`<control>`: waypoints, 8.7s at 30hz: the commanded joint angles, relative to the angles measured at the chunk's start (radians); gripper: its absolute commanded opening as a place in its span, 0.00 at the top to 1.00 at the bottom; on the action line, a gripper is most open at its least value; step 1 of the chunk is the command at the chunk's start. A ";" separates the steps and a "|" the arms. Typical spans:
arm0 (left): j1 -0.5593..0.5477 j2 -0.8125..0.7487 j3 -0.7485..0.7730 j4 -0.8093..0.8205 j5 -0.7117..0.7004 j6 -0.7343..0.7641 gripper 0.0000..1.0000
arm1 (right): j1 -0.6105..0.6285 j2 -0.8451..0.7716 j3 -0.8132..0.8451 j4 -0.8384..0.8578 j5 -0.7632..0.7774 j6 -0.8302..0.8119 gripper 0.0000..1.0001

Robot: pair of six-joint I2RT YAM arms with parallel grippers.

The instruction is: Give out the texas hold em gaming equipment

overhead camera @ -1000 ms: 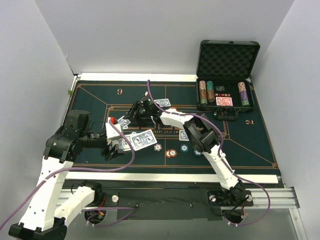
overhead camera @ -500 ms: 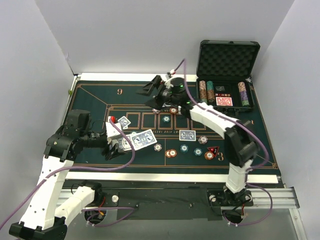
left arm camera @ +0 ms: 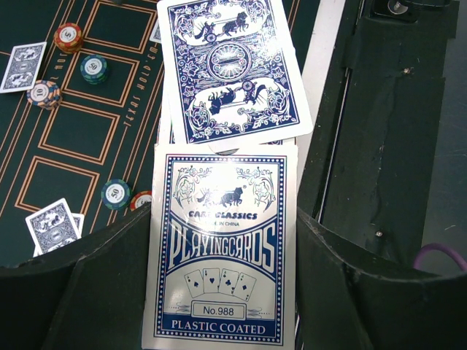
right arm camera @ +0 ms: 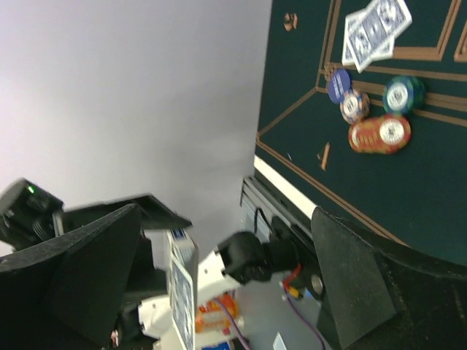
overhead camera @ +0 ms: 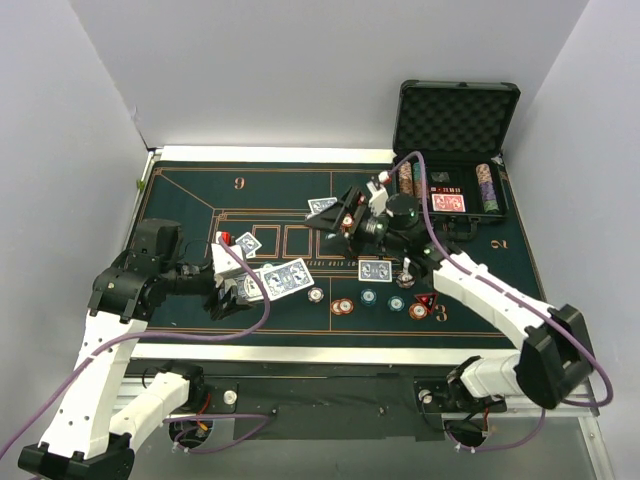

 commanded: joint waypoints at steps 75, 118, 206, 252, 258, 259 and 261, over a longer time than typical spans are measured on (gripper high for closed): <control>0.004 0.007 0.020 0.049 0.045 -0.015 0.67 | -0.241 0.605 0.629 -0.318 0.069 -0.299 1.00; 0.004 -0.022 0.032 0.011 0.045 -0.008 0.67 | -0.099 0.160 0.405 -0.471 0.207 -0.361 0.07; 0.004 -0.016 0.026 0.035 0.065 -0.014 0.67 | 0.221 -0.289 -0.067 -0.241 0.185 -0.146 0.76; 0.005 -0.049 -0.033 0.111 0.076 -0.058 0.69 | 0.262 -0.336 0.077 -0.517 0.268 -0.330 0.73; 0.005 -0.052 -0.034 0.115 0.077 -0.063 0.69 | 0.255 -0.344 0.087 -0.525 0.253 -0.331 0.75; 0.005 -0.055 -0.036 0.115 0.077 -0.064 0.69 | 0.253 -0.345 0.091 -0.525 0.251 -0.331 0.76; 0.005 -0.057 -0.037 0.120 0.077 -0.066 0.69 | 0.252 -0.345 0.094 -0.527 0.239 -0.333 0.78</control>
